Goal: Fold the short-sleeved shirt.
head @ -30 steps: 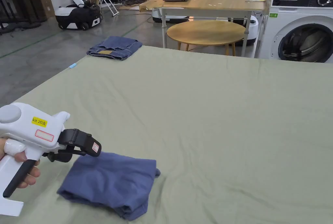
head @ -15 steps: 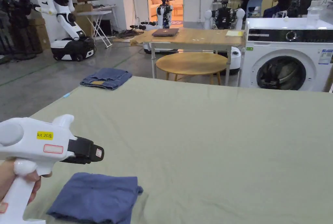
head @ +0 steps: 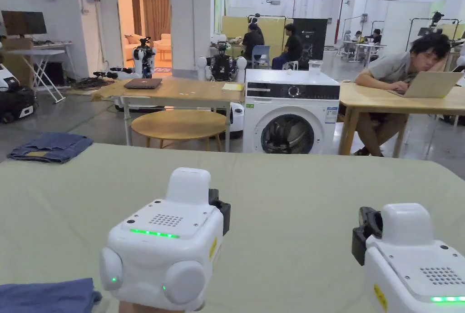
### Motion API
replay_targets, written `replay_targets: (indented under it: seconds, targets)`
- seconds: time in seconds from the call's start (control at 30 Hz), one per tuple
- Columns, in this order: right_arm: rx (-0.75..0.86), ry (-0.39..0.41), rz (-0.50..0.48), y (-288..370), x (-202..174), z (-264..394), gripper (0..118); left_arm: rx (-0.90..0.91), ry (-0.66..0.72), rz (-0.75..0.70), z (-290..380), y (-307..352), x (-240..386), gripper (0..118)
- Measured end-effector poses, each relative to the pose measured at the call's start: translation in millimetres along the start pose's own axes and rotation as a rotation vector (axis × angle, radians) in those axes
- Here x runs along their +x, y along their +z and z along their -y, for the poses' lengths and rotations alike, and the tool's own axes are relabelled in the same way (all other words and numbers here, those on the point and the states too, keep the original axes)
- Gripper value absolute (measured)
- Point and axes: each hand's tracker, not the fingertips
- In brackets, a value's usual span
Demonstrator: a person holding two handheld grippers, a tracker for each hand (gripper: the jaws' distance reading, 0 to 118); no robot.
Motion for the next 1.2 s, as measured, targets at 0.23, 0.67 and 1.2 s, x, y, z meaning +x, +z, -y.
replay_targets:
  seconds: [0.23,0.67,1.2]
  targets:
    - [0.031,-0.026,0.001,11,5,-13,0,0.072,0.007,-0.102,0,4,19,2]
    - [0.032,-0.033,0.0,11,7,-18,0,0.099,-0.02,-0.129,-14,12,9,2]
    - [0.017,-0.086,0.011,6,18,-24,118,0.081,-0.036,-0.175,-20,14,9,118]
